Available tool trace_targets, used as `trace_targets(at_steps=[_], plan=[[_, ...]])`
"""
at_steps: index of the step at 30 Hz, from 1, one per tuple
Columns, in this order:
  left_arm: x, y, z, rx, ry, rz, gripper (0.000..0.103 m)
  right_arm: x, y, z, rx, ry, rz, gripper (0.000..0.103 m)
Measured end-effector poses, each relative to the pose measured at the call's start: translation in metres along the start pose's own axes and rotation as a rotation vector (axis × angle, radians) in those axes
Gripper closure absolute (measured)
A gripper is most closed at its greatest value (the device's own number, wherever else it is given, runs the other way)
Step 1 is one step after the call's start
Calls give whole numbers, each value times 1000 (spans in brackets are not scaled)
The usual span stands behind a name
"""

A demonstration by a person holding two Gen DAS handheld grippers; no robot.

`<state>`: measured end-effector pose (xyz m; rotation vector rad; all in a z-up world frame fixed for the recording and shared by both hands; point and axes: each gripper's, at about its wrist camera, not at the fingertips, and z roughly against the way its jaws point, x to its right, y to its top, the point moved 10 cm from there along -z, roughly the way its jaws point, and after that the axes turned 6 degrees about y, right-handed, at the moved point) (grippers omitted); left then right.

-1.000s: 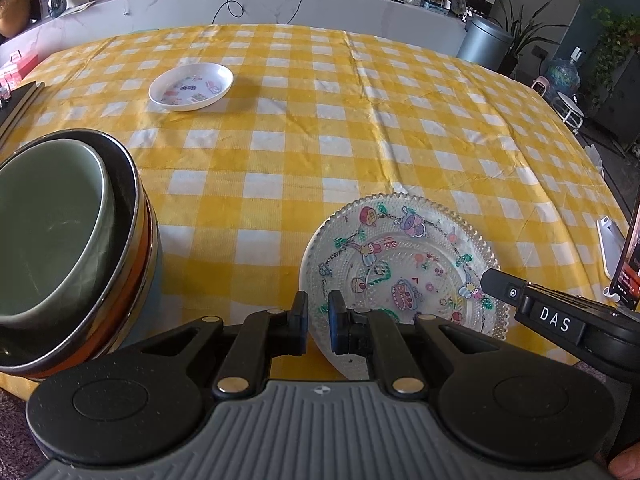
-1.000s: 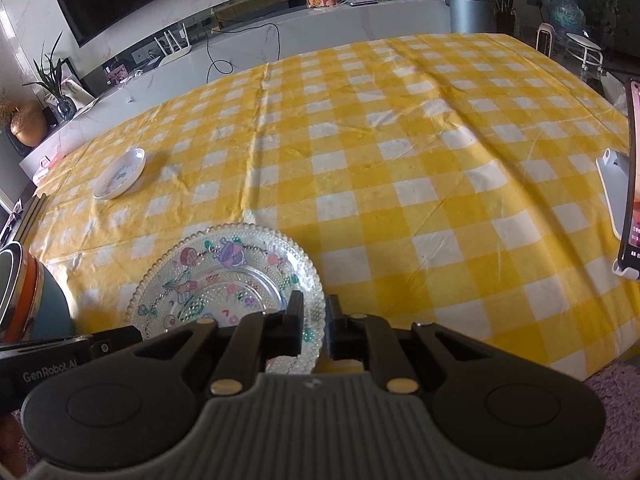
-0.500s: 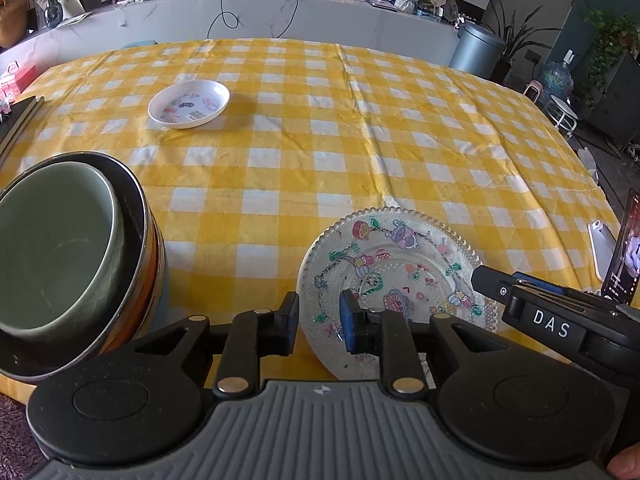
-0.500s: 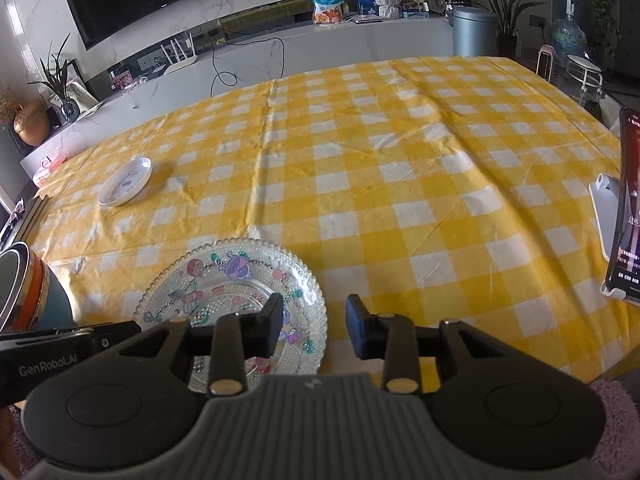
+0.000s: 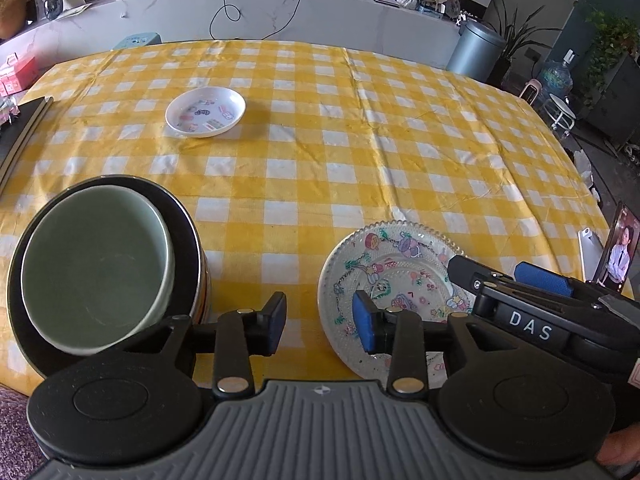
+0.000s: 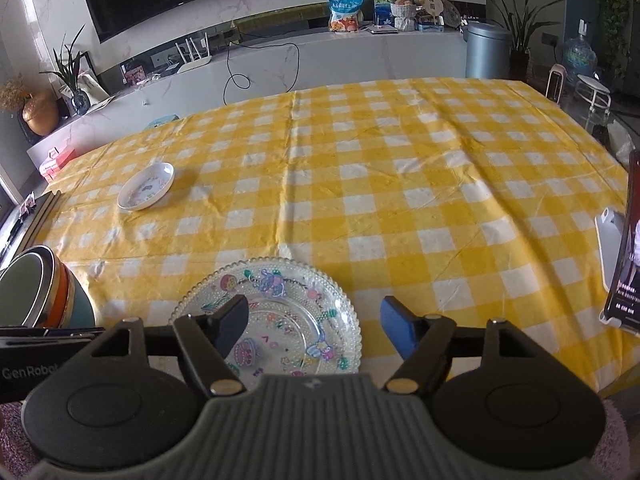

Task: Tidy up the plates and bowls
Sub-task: 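Open both grippers and lift away from the stacked plates, then move both grippers to the small white sticker bowl and close on its rim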

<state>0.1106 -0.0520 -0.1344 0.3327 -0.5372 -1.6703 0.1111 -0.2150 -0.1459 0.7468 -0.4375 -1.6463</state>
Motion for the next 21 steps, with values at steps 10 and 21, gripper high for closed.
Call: trace_targets(at_steps=[10, 21], plan=[[-33, 40, 16, 24, 31, -30, 51, -26, 28, -25, -81, -20, 68, 19], [-86, 113, 22, 25, 60, -41, 51, -66, 65, -60, -137, 81, 63, 19]])
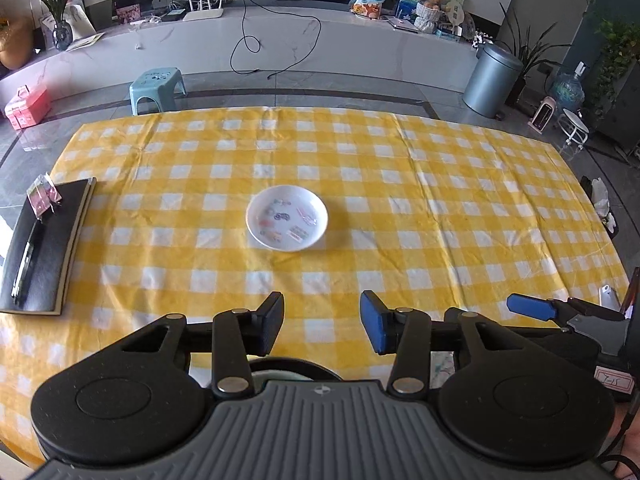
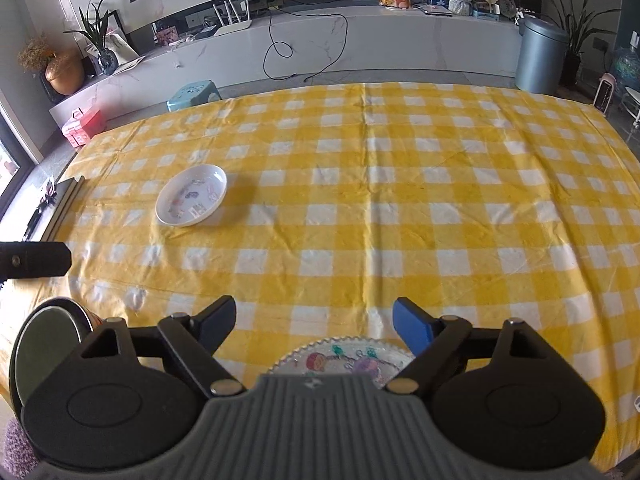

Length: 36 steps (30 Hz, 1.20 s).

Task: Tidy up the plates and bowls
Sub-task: 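Move both grippers to the small white sticker bowl and close on its rim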

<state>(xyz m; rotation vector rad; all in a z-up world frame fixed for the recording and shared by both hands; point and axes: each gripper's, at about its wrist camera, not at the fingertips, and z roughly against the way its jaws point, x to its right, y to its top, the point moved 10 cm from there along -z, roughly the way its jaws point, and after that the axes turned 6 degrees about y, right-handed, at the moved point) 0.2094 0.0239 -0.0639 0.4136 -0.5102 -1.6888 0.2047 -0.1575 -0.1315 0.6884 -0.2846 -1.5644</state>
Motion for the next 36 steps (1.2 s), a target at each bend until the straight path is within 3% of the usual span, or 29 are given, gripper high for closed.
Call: trace_targets(at_steps=[8, 14, 18, 25, 27, 36], plan=[[-30, 16, -46, -88, 26, -44, 51, -24, 27, -38, -48, 27, -10, 19], [-43, 28, -86, -97, -40, -63, 51, -38, 45, -68, -61, 58, -20, 20], [-57, 37, -112, -110, -42, -18, 53, -43, 55, -92, -78, 120, -90, 32], [-64, 47, -147, -114, -79, 34, 58, -46, 74, -128, -76, 138, -169, 51], [-63, 47, -155, -121, -82, 45, 64, -47, 77, -136, -82, 136, -183, 53], [-70, 48, -176, -125, -100, 107, 74, -65, 79, -164, -111, 170, -188, 73]])
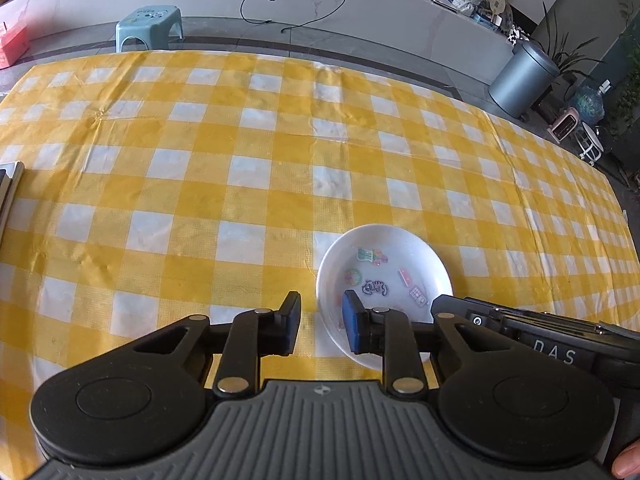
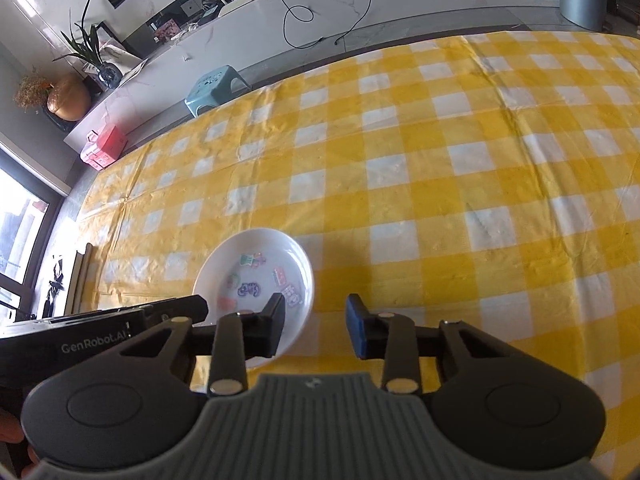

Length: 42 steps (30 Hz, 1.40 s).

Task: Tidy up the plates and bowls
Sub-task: 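Move both grippers to the small white sticker bowl and close on its rim, then carry the white bowl with both grippers and lower it onto the glass plate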

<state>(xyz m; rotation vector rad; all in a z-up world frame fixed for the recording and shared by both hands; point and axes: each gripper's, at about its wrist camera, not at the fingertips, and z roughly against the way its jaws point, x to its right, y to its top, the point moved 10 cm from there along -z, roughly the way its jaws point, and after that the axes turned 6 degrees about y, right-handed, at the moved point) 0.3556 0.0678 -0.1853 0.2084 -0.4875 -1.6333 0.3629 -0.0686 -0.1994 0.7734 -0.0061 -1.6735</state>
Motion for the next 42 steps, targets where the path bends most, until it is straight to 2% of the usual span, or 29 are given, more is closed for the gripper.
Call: trace_targets(at_steps=[4, 7, 10, 17, 24, 31, 36, 42], plan=[[0, -1, -4, -3, -8, 2, 77, -2, 1, -7, 0, -1, 1, 83], [0, -2, -5, -8, -12, 6, 85, -3, 1, -12, -6, -5, -2, 94], [2, -3, -5, -14, -7, 2, 97, -1, 1, -11, -5, -14, 2, 100], [11, -4, 15, -10, -1, -14, 98, -6, -3, 8, 13, -7, 13, 100], [37, -11, 69, 17, 3, -38, 98, -9, -16, 60, 47, 29, -3, 100], [81, -39, 130, 68, 21, -92, 98, -1, -41, 135, 106, 67, -24, 100], [115, -71, 157, 90, -37, -96, 98, 17, -62, 191, 160, 67, -41, 100], [143, -114, 165, 98, -130, -13, 98, 51, -97, 236, 203, 39, -100, 100]])
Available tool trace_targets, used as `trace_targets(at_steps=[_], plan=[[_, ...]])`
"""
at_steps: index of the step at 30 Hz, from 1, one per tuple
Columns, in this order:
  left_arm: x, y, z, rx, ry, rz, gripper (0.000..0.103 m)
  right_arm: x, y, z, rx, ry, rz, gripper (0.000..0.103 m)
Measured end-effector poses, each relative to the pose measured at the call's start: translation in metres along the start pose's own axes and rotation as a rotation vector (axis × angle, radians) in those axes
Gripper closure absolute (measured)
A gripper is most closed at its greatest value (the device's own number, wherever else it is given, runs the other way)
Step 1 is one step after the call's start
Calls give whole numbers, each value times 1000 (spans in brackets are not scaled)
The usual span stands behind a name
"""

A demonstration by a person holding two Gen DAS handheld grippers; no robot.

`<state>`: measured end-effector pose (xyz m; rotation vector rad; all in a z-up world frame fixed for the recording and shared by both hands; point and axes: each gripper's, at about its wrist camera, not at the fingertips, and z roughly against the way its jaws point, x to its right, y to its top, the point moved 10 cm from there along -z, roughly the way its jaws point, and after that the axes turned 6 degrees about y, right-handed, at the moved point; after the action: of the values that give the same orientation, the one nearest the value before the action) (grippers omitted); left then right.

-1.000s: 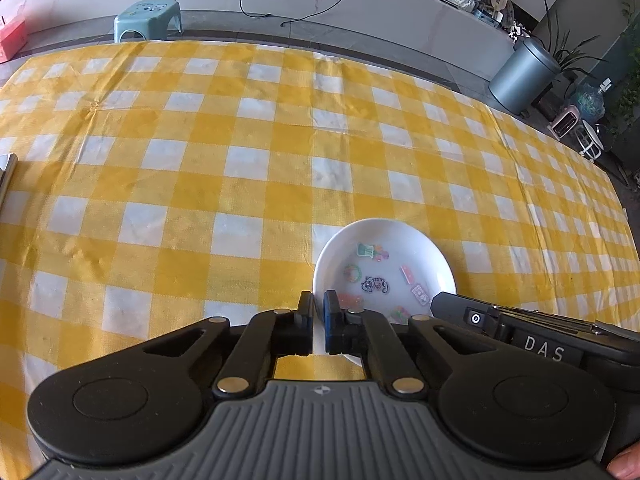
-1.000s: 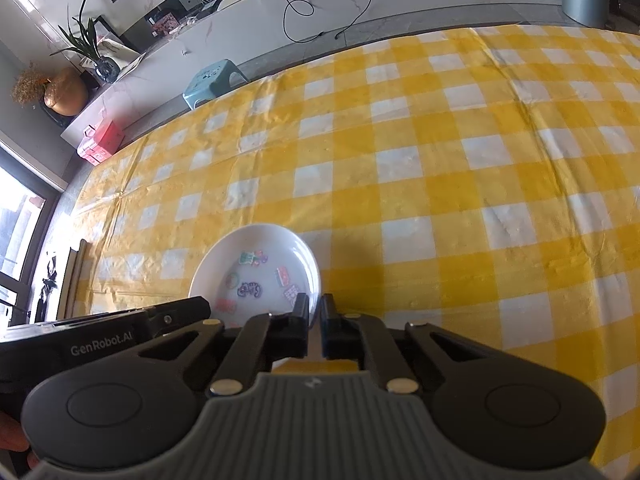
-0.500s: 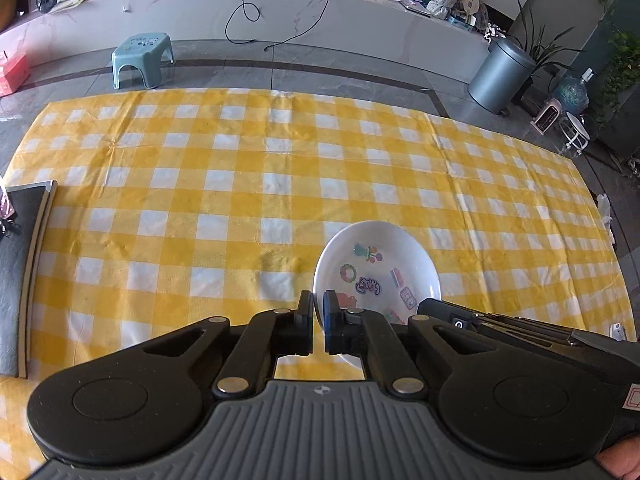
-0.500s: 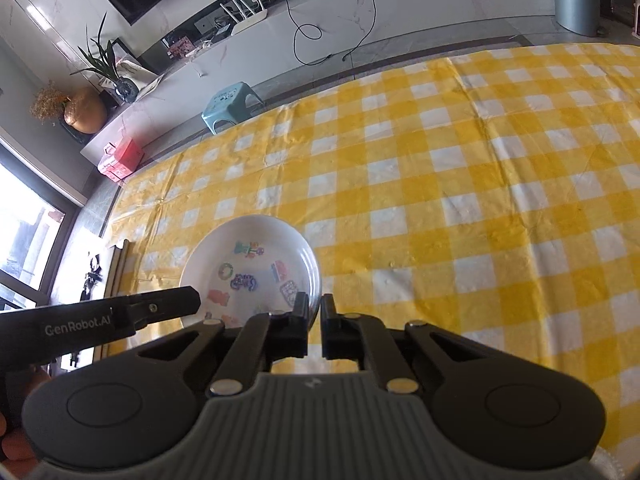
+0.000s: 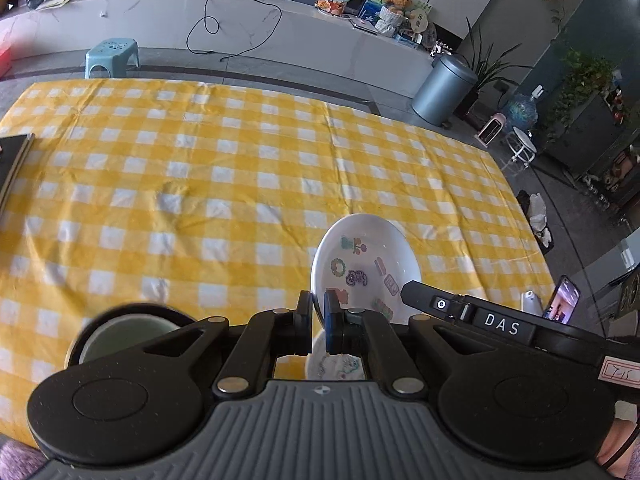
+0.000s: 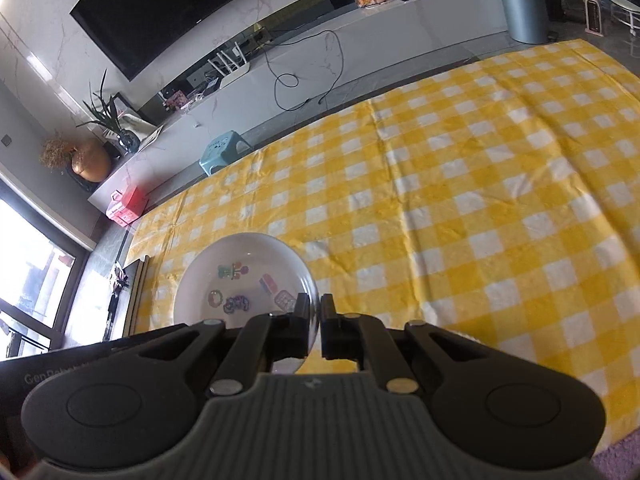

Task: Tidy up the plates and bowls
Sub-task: 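Carry the white bowl with both grippers and lower it onto the glass plate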

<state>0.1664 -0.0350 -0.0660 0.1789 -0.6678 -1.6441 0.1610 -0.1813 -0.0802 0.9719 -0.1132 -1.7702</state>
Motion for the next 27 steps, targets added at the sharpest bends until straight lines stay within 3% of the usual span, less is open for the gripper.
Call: trace_targets(at_steps=[9, 14, 27], plan=[[28, -56, -8, 18, -25, 61, 98, 55, -41, 26, -1, -35, -128, 100], [28, -83, -35, -48, -16, 95, 98, 70, -57, 25, -5, -100, -101, 101], [24, -99, -63, -76, 12, 114, 98, 93, -76, 4, -40, -158, -69, 101]])
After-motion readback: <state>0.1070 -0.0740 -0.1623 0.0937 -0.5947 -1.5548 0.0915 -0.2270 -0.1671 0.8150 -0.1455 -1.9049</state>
